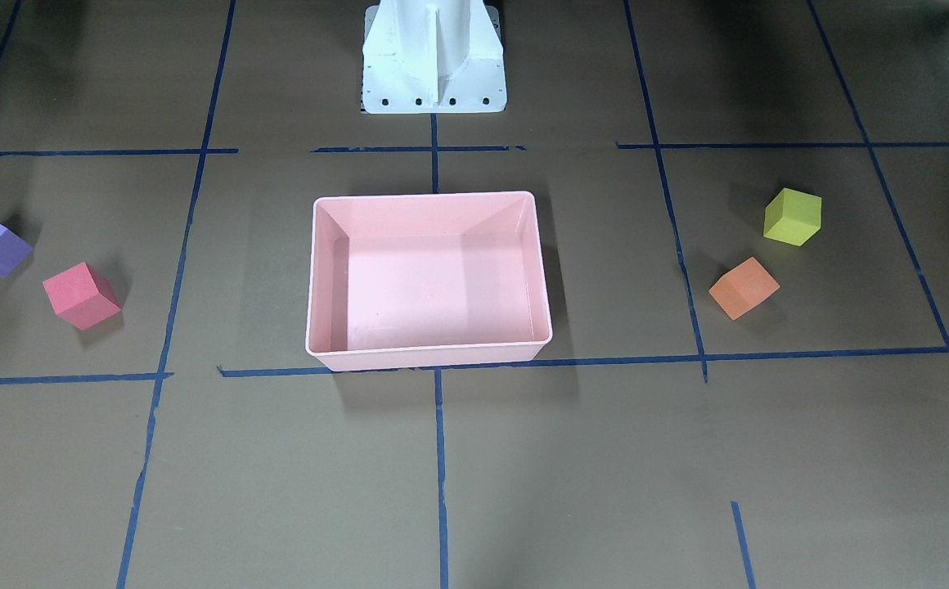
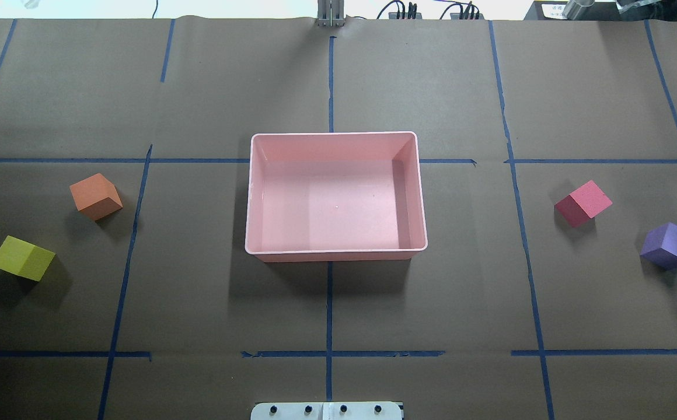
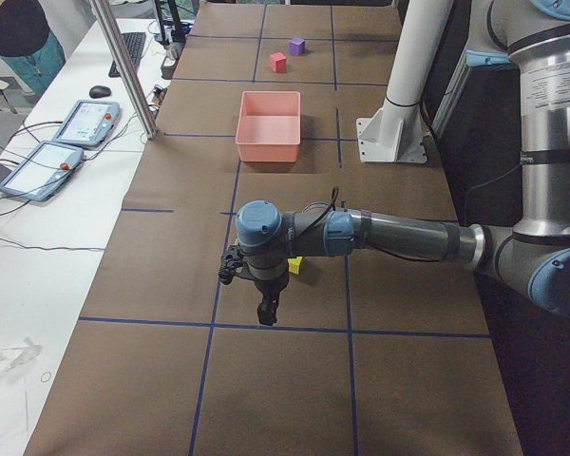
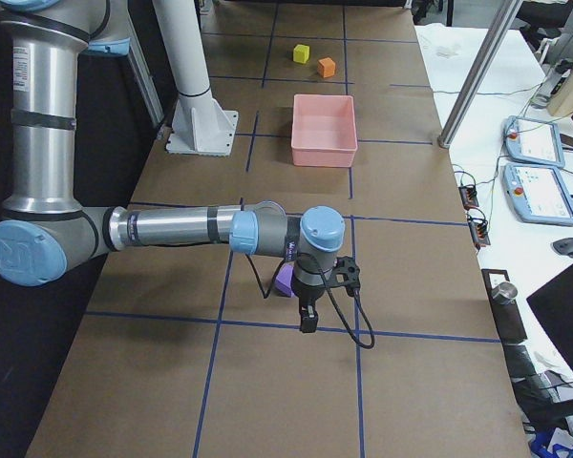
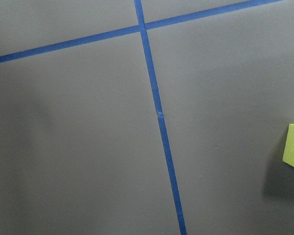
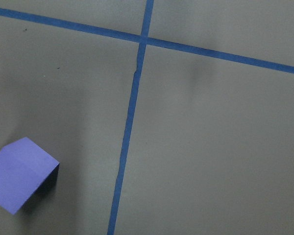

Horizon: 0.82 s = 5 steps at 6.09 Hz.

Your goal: Place blocks into pink bin with both arms

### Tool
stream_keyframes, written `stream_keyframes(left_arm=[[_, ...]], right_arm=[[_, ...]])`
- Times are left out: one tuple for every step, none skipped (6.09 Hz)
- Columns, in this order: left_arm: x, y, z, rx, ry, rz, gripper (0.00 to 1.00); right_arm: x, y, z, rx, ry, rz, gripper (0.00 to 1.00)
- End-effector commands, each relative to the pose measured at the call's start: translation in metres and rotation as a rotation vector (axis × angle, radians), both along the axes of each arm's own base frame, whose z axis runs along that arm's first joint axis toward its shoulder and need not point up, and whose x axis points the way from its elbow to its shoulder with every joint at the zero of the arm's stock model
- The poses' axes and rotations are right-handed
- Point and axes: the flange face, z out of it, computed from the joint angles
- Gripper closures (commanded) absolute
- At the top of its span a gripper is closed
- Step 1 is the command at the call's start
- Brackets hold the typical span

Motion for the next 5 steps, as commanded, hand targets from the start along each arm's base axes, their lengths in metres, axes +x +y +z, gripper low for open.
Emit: stream_keyframes(left_arm=[[0.001, -0.001, 0.000, 0.006, -0.001, 0.003, 0.00], [0.001, -0.001, -0.001, 0.009, -0.001, 0.004, 0.00], [0.001, -0.001, -0.003, 0.012, -0.001, 0.004, 0.00], [0.001, -0.001, -0.003, 0.011, -0.003, 0.003, 0.00], [0.001, -0.002, -0.003, 0.014, -0.001, 0.003, 0.00]], right_arm=[[0.000, 0.000, -0.001, 0.002, 0.002, 0.002, 0.00], [0.000, -0.002, -0.003, 0.004, -0.003, 0.003, 0.00], [-0.007, -0.008, -0.011, 0.021, -0.007, -0.009, 0.00], [-0.019, -0.026, -0.029, 0.063, -0.006, -0.034, 0.00], [-0.024, -0.056, -0.052, 0.108, -0.021, -0.036, 0.00]])
